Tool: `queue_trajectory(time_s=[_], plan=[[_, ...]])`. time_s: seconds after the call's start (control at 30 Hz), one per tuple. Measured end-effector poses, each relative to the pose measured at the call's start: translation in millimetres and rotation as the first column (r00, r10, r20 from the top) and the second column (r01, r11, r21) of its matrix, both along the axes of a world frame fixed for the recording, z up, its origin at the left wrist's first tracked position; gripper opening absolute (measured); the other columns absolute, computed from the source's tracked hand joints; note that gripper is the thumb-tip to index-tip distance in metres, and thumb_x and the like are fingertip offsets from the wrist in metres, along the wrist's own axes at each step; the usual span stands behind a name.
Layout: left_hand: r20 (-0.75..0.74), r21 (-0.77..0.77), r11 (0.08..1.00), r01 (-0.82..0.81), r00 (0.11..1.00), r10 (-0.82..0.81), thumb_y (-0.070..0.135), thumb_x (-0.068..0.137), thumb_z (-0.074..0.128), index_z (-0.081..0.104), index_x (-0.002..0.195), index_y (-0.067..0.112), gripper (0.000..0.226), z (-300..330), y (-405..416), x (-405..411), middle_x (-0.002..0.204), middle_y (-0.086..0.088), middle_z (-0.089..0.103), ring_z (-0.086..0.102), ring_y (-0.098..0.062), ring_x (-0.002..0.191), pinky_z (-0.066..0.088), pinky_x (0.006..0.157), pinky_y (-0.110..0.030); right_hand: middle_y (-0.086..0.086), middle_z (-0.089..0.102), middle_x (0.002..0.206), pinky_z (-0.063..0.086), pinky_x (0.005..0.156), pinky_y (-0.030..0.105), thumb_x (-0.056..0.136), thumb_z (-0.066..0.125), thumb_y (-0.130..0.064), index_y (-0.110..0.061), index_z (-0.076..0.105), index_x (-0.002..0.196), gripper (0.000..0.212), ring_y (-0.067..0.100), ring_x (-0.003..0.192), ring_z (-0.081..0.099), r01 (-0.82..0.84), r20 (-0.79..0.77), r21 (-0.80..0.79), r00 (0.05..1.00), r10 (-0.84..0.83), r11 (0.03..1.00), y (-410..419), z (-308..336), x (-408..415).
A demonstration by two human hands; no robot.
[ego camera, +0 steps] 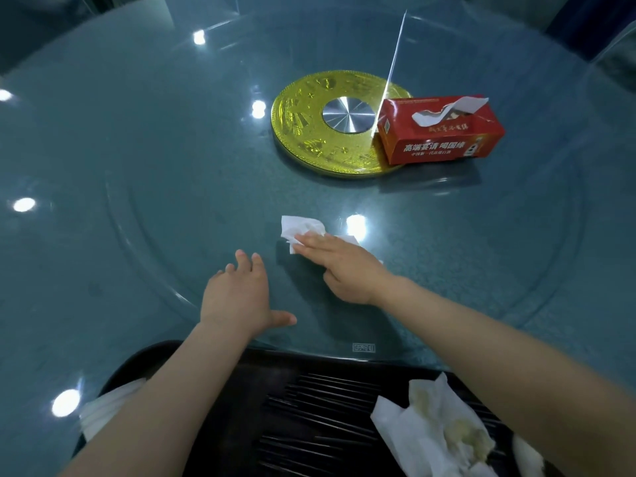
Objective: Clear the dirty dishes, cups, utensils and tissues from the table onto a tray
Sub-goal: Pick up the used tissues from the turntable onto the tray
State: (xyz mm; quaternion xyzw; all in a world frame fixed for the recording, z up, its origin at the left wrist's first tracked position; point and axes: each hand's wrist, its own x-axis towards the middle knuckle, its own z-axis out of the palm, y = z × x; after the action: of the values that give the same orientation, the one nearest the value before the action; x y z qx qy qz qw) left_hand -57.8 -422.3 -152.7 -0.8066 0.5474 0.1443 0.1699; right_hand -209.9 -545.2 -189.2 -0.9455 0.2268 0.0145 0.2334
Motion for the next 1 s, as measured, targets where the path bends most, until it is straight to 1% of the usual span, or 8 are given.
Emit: queue_trajectory(time_s=[0.1, 0.4, 0.57, 0.67, 0.8, 0.87, 0.93, 1.0], plan=[[0.003, -0.019, 1.000, 0.006, 1.000, -0.006, 0.083, 0.063, 0.056, 0.008, 0.150, 0.010, 0.124, -2.2, 2.2, -0.6, 0.159, -0.015, 0.011, 0.034, -0.026, 0.138, 0.037, 0.103, -0.036, 0.000, 0.017, 0.159, -0.012, 0.108, 0.008, 0.085, 0.033, 0.007, -0.015, 0.025, 0.150, 0.070, 0.012, 0.147, 0.009, -0.014, 0.008, 0.022, 1.000, 0.014, 1.000, 5.9, 1.8, -10.7], [0.054, -0.003, 1.000, 0.007, 0.998, -0.007, 0.080, 0.065, 0.057, 0.004, 0.151, 0.009, 0.123, -6.1, -0.6, 1.0, 0.159, -0.015, 0.008, 0.032, -0.026, 0.138, 0.039, 0.101, -0.035, 0.001, 0.015, 0.159, -0.012, 0.112, 0.017, 0.086, 0.030, 0.015, -0.014, 0.024, 0.150, 0.070, 0.016, 0.148, 0.003, -0.108, -0.002, -0.060, 0.994, 0.108, 0.992, 17.4, -6.0, -9.8], [0.130, 0.041, 0.999, 0.029, 0.991, -0.035, 0.079, 0.066, 0.057, 0.002, 0.150, 0.008, 0.124, -5.0, -4.8, 10.8, 0.159, -0.016, 0.007, 0.034, -0.026, 0.138, 0.040, 0.099, -0.035, -0.003, 0.021, 0.158, 0.003, 0.118, 0.023, 0.084, 0.029, 0.016, -0.019, 0.030, 0.148, 0.074, 0.015, 0.147, 0.012, -0.104, 0.010, -0.054, 0.994, 0.105, 0.993, 3.5, -11.4, 10.8], [0.126, 0.061, 0.997, 0.041, 0.991, -0.049, 0.080, 0.066, 0.055, 0.000, 0.150, 0.007, 0.124, -3.4, -4.6, 20.4, 0.159, -0.016, 0.005, 0.032, -0.024, 0.139, 0.041, 0.098, -0.034, -0.008, 0.021, 0.157, 0.022, 0.116, 0.037, 0.084, 0.028, 0.011, -0.027, 0.031, 0.148, 0.075, 0.017, 0.145, 0.018, 0.015, 0.003, -0.033, 1.000, -0.015, 0.999, -13.1, -10.9, 26.2], [0.153, 0.078, 0.995, 0.056, 0.986, -0.068, 0.081, 0.066, 0.052, -0.002, 0.150, 0.008, 0.124, -2.1, -5.0, 23.1, 0.159, -0.015, 0.005, 0.034, -0.024, 0.137, 0.043, 0.096, -0.035, -0.006, 0.021, 0.158, 0.026, 0.113, 0.041, 0.082, 0.028, 0.011, -0.032, 0.030, 0.148, 0.078, 0.024, 0.142, 0.024, 0.287, -0.007, -0.041, 0.958, -0.287, 0.957, -56.8, -2.2, 20.0], [0.153, 0.093, 0.994, 0.053, 0.986, -0.067, 0.081, 0.066, 0.053, -0.002, 0.150, 0.007, 0.125, -1.7, -7.2, 22.3, 0.159, -0.016, 0.005, 0.035, -0.025, 0.137, 0.044, 0.095, -0.035, -0.003, 0.021, 0.158, 0.028, 0.110, 0.045, 0.079, 0.029, 0.014, -0.031, 0.025, 0.149, 0.083, 0.034, 0.142, 0.022, 0.470, -0.030, -0.092, 0.880, -0.474, 0.878, -80.8, 1.6, 1.3], [0.157, 0.099, 0.994, 0.054, 0.985, -0.069, 0.081, 0.065, 0.054, -0.001, 0.150, 0.006, 0.126, -2.1, -8.4, 20.3, 0.159, -0.017, 0.006, 0.036, -0.026, 0.136, 0.044, 0.095, -0.036, -0.002, 0.023, 0.157, 0.025, 0.111, 0.052, 0.079, 0.033, 0.015, -0.029, 0.025, 0.148, 0.083, 0.040, 0.141, 0.019, 0.660, -0.042, -0.133, 0.742, -0.670, 0.739, -94.0, 2.8, -25.0], [0.174, 0.080, 0.995, 0.062, 0.982, -0.075, 0.082, 0.064, 0.054, 0.001, 0.150, 0.006, 0.126, -3.4, -7.8, 18.3, 0.158, -0.018, 0.009, 0.038, -0.026, 0.134, 0.044, 0.094, -0.035, 0.003, 0.029, 0.154, 0.027, 0.111, 0.050, 0.080, 0.035, 0.013, -0.024, 0.029, 0.147, 0.076, 0.039, 0.140, 0.024, 0.792, -0.010, -0.126, 0.601, -0.799, 0.597, -94.8, 1.1, -48.5]])
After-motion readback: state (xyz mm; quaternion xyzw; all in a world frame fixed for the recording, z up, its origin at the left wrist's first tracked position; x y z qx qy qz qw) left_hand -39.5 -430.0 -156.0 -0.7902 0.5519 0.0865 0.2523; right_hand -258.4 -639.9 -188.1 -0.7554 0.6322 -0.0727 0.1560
